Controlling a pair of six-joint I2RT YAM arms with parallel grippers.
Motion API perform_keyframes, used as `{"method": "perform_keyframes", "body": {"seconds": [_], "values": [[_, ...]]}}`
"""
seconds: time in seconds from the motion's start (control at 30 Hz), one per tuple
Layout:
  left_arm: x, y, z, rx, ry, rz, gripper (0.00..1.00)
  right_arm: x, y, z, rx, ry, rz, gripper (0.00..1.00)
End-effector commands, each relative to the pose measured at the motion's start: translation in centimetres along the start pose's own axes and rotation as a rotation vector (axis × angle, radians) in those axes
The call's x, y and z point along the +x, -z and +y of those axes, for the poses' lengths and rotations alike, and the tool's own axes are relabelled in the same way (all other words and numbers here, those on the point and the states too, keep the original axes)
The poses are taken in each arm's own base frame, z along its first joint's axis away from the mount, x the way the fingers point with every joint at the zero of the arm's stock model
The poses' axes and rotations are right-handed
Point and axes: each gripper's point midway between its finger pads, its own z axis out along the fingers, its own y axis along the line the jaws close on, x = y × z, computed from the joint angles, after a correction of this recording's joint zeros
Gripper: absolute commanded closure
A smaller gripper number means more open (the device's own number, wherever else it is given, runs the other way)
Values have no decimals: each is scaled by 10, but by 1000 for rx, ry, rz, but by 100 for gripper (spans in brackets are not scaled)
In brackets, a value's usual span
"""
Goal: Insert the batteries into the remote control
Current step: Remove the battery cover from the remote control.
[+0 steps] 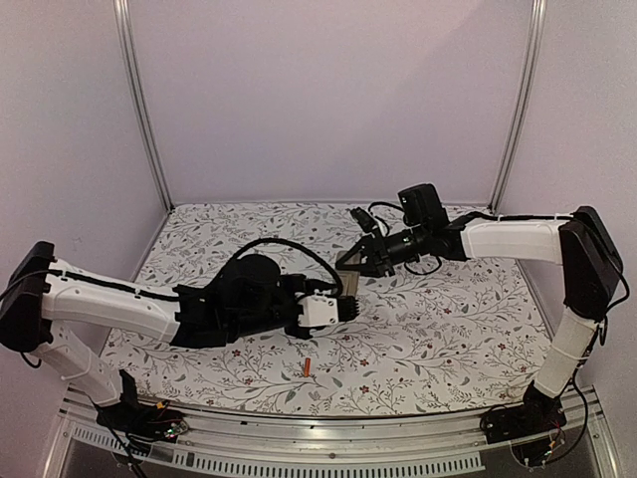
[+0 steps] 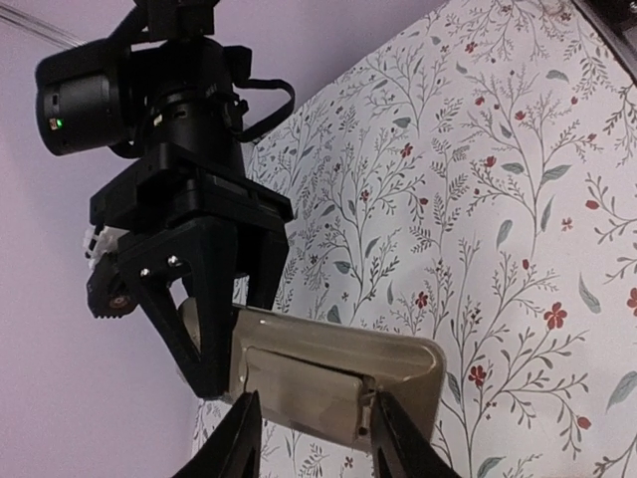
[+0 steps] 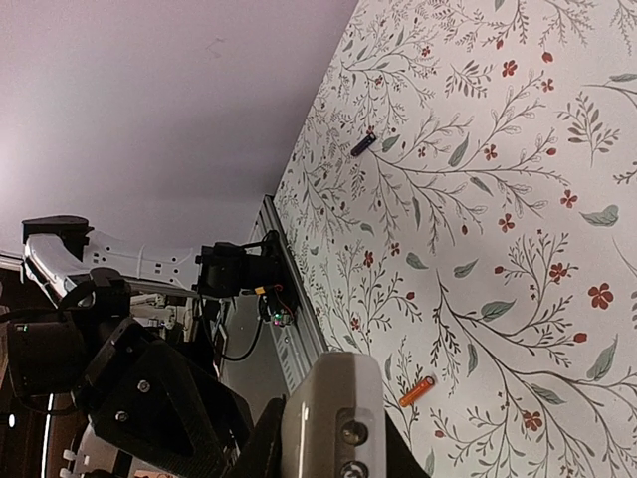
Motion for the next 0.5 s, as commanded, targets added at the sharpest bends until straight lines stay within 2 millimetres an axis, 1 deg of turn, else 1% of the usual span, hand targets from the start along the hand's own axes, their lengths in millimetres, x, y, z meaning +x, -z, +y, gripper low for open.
{"method": "perform_keyframes", "body": {"seconds": [0.0, 0.17, 0.27, 0.37, 0.47], "values": [[10, -8, -8, -2, -11, 31, 62, -7, 4, 4, -51, -35, -30, 100], [16, -10, -12, 2, -19, 53, 62, -14, 13, -8, -23, -58, -73, 100], [17, -9, -10, -6, -11, 57, 62, -17, 16, -13, -5, -65, -91, 100], [18, -7, -4, -29, 16, 61, 61, -19, 19, -17, 14, -66, -108, 100], [18, -7, 11, -76, 116, 66, 58, -21, 22, -25, 50, -70, -137, 100]]}}
